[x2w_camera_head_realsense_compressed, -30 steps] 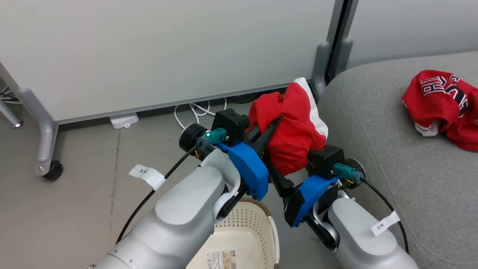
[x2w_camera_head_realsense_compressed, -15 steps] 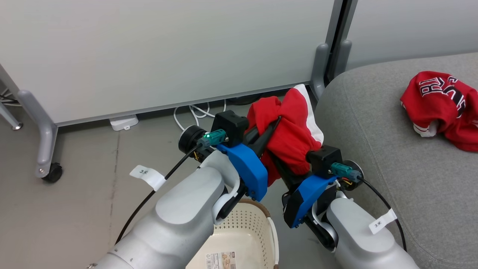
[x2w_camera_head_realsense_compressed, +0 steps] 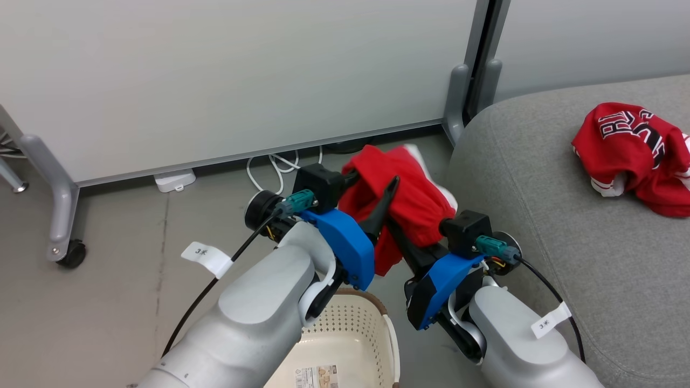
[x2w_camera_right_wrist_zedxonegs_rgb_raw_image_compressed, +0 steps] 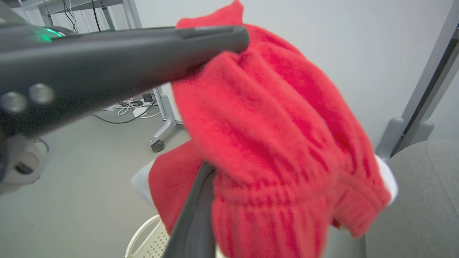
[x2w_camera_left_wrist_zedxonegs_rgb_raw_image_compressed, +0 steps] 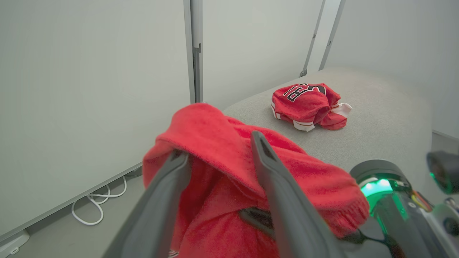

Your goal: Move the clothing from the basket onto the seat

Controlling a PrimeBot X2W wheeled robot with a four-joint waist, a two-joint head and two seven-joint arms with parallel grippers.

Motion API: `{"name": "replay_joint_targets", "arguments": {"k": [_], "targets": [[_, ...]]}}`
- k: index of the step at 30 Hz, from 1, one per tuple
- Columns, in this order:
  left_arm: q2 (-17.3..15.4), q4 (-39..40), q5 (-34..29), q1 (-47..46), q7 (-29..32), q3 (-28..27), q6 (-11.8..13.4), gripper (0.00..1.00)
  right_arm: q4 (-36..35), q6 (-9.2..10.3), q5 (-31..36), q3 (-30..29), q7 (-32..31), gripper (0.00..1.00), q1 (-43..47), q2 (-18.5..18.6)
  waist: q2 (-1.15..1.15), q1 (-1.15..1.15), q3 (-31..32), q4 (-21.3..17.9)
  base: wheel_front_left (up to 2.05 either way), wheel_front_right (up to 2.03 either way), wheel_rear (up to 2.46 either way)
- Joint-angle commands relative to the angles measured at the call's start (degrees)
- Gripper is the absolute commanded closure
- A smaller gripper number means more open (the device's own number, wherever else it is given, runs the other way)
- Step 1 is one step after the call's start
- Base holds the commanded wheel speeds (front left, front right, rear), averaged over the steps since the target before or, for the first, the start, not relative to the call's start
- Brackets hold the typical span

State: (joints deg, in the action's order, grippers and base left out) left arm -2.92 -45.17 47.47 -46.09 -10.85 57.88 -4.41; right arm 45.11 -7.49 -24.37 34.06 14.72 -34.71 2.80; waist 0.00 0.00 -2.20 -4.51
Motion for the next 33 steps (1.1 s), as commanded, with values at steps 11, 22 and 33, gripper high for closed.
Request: {"name": "replay_joint_targets", "arguments": {"k": [11, 22, 33], "targets": [[-4.1, 1.4, 1.2, 6.4, -4.0, -3.7, 0.6, 0.0, -0.8, -0.01, 1.9, -2.9, 0.5, 1.0, 0.3, 0.2, 0.0, 0.0, 0.0, -0.5, 0.0, 0.0, 0.0], [-12.2, 18.4, -7.5, 20.1, -4.4, -16.9, 4.1, 0.0, -4.0, -0.02, 5.8, -8.9, 0.5, 1.0, 2.4, 0.2, 0.0, 0.0, -1.4, -1.3, 0.0, 0.0, 0.0], [-12.8, 31.4, -19.9, 35.9, -4.4, -32.1, 2.4, 0.0, -7.6, -0.02, 9.0, -13.3, -0.2, 1.0, 4.9, 0.2, 0.0, 0.0, -1.6, -4.5, 0.0, 0.0, 0.0]]}}
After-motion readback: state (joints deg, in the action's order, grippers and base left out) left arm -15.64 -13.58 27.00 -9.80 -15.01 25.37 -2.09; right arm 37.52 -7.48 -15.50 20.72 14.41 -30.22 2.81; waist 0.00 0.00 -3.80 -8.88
